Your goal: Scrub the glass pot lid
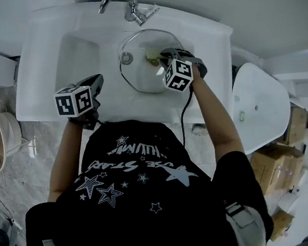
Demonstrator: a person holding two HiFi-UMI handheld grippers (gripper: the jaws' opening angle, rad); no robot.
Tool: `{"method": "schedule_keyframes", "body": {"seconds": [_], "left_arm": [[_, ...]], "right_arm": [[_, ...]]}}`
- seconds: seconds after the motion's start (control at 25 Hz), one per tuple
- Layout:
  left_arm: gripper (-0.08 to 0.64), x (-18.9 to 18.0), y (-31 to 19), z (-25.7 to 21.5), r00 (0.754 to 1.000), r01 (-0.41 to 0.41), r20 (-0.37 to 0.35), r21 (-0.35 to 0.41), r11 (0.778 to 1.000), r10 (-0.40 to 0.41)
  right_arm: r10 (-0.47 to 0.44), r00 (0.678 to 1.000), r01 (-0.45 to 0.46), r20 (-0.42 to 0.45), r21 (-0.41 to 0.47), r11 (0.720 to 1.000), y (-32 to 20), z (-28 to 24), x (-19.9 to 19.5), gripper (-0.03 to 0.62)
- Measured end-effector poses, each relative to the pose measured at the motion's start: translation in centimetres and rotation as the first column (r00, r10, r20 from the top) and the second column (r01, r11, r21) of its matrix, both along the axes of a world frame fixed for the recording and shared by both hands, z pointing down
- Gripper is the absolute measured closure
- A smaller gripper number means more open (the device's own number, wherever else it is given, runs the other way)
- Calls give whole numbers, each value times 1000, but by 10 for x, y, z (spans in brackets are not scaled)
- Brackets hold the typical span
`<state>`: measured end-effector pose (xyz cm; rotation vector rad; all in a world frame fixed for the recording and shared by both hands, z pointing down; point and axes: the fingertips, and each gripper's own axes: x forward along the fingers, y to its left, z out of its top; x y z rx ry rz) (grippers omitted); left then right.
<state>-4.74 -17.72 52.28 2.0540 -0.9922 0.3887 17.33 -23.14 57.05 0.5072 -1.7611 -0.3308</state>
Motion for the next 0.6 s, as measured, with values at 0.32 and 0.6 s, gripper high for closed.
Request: {"method": "schedule_keyframes", "body": {"seconds": [0.32,0.6], "left_arm": [[552,-5,-4,1,1000,20,16,-7,1000,-20],[552,-8,-4,2,999,28,30,-20,999,-28]], "right_arm": [[-26,997,36,-75,140,989,-39,-3,5,525],[-73,993,90,-95,193,977,-50,-2,2,526]]}}
